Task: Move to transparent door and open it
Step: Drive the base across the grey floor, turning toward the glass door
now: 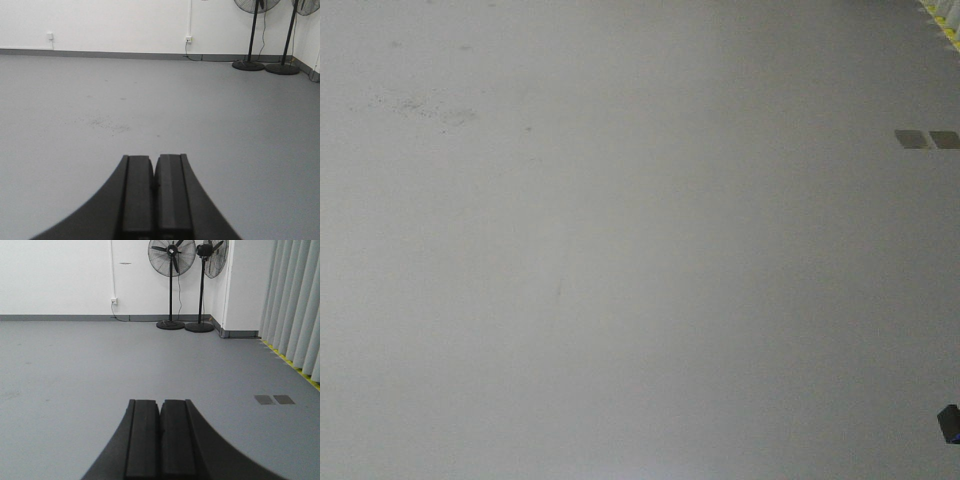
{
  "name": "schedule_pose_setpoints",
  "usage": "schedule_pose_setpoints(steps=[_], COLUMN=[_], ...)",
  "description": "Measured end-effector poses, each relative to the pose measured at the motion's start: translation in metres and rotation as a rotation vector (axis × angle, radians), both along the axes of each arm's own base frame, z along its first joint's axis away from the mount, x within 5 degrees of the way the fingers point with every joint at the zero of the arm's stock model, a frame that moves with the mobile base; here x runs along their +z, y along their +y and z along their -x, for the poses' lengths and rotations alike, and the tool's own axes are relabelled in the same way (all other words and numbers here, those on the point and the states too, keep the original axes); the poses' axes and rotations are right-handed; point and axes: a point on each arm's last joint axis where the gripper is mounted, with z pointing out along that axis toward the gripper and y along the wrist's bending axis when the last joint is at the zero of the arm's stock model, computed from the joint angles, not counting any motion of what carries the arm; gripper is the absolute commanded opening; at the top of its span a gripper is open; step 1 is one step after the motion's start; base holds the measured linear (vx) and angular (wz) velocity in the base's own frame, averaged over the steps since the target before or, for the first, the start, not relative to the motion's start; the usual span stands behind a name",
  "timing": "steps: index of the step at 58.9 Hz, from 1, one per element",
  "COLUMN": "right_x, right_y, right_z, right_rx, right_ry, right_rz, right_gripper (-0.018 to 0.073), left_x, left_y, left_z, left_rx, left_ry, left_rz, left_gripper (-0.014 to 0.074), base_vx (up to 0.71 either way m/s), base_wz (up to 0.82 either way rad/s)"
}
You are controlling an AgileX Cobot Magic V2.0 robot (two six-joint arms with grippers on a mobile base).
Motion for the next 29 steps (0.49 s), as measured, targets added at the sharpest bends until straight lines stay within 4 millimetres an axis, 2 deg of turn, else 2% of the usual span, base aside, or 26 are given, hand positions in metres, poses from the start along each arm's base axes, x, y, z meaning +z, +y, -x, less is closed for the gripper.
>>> schedule_pose_setpoints(steps=[29], right_x=[0.0], right_y=[0.0], right_z=[0.0], right_rx=[0.0], right_ry=[0.0], right_rz=[0.0], right_gripper=[-0.0006], left_x=[0.0], left_y=[0.0], left_z=[0.0], left_rx=[0.0], left_ry=[0.0], left_rz=[0.0], left_gripper=[-0.0006], base_vx=[0.42], base_wz=[0.11])
